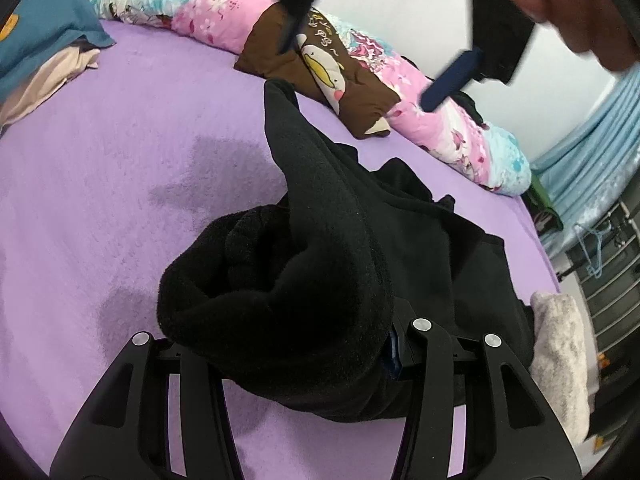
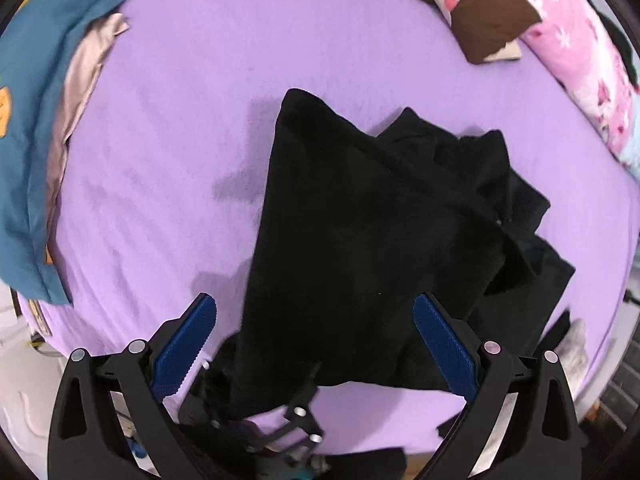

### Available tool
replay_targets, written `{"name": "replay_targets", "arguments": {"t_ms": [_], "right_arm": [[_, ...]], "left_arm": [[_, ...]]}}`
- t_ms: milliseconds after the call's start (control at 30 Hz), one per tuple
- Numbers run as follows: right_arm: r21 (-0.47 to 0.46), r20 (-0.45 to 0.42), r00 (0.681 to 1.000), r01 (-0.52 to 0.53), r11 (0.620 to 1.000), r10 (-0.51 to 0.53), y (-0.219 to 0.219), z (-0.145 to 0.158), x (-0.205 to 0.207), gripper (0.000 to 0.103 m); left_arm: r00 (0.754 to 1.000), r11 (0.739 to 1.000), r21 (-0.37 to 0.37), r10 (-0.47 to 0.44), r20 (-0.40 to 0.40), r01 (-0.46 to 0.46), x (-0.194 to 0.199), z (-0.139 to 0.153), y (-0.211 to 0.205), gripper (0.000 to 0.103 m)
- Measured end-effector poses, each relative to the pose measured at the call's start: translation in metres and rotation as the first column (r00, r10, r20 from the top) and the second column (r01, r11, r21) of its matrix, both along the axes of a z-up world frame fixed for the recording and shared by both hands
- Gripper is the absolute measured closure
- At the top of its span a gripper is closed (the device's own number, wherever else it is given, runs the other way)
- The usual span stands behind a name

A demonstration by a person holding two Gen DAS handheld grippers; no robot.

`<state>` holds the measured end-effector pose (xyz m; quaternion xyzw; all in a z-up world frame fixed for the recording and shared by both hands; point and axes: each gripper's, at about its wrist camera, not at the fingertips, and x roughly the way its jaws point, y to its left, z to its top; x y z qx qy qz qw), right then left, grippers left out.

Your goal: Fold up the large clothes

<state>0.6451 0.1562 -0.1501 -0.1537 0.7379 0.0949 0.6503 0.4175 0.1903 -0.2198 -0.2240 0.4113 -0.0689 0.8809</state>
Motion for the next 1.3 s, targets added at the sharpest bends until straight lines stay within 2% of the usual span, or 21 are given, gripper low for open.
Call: {"name": "replay_targets", "arguments": {"t_ms": [167, 333, 500, 667, 900, 1000, 1033, 1100, 1133, 1167, 1300], "right_arm": [[-0.104, 0.0, 0.999, 0.044, 0.994, -0.044, 0.013, -0.01, 0.011, 0.007], [-0.207, -0.085, 0.993, 0.067, 0.976, -0.086, 0.021, -0.054, 0.01, 0.007], [-0.291, -0.093, 0.994, 0.026, 0.957, -0.055, 0.034, -0.083, 0.014, 0.007], [-0.42, -0.063, 0.998, -0.011, 0.907, -0.017, 0.034, -0.101, 0.022, 0.007], [-0.472, -0.089, 0.994, 0.013, 0.882, -0.062, 0.009, -0.131, 0.027, 0.007], [-0.493, -0.09, 0.994, 0.015, 0.87, -0.068, 0.001, -0.14, 0.027, 0.008], [-0.498, -0.087, 0.994, 0.012, 0.867, -0.064, -0.003, -0.142, 0.027, 0.01], [-0.496, -0.085, 0.993, 0.031, 0.868, -0.084, -0.011, -0.144, 0.028, 0.026], [-0.497, -0.088, 0.992, 0.033, 0.867, -0.088, -0.016, -0.146, 0.027, 0.04], [-0.484, -0.098, 0.992, 0.017, 0.875, -0.074, -0.019, -0.147, 0.024, 0.049], [-0.428, -0.108, 0.993, -0.011, 0.904, -0.039, -0.026, -0.142, 0.019, 0.071]], "left_arm": [[1.0, 1.0, 0.014, -0.012, 0.004, 0.012, 0.0, 0.004, -0.004, 0.057], [1.0, 0.997, 0.073, -0.022, 0.018, 0.021, -0.005, 0.009, -0.015, 0.057], [0.997, 0.988, 0.15, -0.055, 0.047, 0.047, -0.01, 0.017, -0.032, 0.057], [0.994, 0.977, 0.204, -0.085, 0.064, 0.07, -0.012, 0.021, -0.04, 0.057], [0.991, 0.951, 0.296, -0.115, 0.072, 0.089, -0.013, 0.024, -0.058, 0.057], [0.988, 0.932, 0.347, -0.135, 0.079, 0.099, -0.015, 0.025, -0.07, 0.057], [0.986, 0.926, 0.364, -0.142, 0.082, 0.103, -0.016, 0.026, -0.074, 0.057], [0.984, 0.914, 0.392, -0.155, 0.088, 0.109, -0.018, 0.027, -0.08, 0.057], [0.983, 0.91, 0.399, -0.159, 0.091, 0.111, -0.018, 0.028, -0.083, 0.057], [0.982, 0.908, 0.403, -0.164, 0.092, 0.114, -0.019, 0.029, -0.085, 0.057], [0.978, 0.889, 0.438, -0.189, 0.085, 0.134, -0.021, 0.031, -0.097, 0.057]]}}
